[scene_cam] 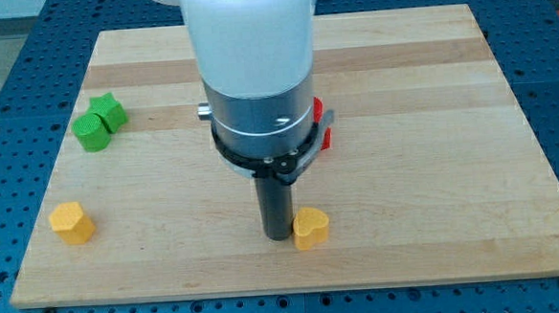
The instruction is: Slide the yellow hexagon towards the right
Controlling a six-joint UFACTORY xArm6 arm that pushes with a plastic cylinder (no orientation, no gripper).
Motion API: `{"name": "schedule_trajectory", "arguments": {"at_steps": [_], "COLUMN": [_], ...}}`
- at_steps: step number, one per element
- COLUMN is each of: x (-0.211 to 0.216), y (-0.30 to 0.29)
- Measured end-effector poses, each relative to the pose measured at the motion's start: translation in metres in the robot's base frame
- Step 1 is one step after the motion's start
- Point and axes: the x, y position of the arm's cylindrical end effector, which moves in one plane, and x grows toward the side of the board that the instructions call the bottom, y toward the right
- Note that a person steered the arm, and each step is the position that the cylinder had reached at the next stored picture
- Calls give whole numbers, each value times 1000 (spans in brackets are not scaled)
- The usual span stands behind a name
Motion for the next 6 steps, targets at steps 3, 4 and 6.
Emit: {"name": "schedule_trajectory", "arguments": {"at_steps": [3,4,6], "x": [8,38,49], "y": [21,-14,-128]}}
